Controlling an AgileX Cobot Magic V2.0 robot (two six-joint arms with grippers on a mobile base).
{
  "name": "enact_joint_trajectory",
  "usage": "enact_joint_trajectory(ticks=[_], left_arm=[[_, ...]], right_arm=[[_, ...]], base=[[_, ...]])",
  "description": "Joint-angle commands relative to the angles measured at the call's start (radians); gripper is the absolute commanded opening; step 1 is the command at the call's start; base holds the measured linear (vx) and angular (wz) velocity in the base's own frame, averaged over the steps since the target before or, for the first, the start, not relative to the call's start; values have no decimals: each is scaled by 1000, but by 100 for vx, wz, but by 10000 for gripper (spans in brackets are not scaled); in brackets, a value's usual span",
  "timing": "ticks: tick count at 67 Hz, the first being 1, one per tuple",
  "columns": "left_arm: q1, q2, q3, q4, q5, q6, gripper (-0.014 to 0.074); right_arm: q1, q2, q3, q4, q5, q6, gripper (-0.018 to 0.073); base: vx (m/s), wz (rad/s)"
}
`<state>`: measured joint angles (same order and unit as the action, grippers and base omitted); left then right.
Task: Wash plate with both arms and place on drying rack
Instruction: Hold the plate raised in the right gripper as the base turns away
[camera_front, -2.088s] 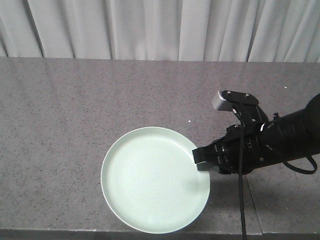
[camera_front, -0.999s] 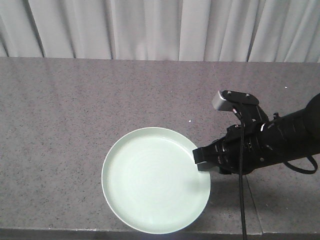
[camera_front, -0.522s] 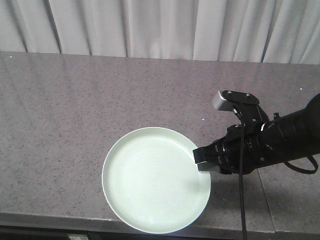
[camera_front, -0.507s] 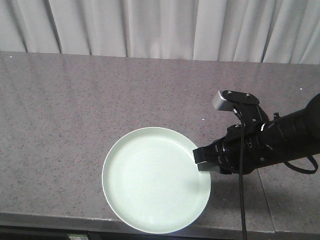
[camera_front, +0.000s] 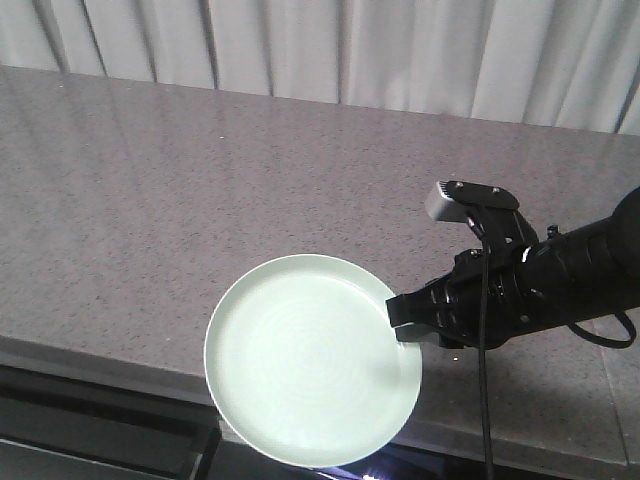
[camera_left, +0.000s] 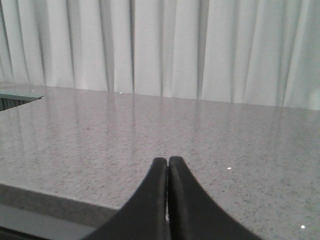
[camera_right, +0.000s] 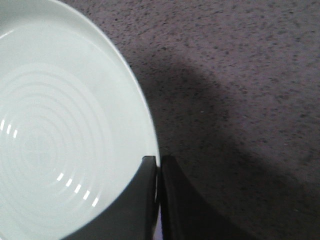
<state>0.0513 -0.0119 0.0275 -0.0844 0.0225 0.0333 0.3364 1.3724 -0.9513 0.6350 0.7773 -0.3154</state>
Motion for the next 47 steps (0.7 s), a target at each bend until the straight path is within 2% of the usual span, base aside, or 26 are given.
enact_joint_trajectory(ticks=[1,47], left_arm=[[1,-14,-28,-2,-69,-1,-6],[1,-14,-28,-2,-69,-1,-6]], right_arm=[[-2,-33,-31,28,-23,-5,-1],[-2,-33,-31,28,-23,-6,-1]], base=[[-10,38],[-12,46]])
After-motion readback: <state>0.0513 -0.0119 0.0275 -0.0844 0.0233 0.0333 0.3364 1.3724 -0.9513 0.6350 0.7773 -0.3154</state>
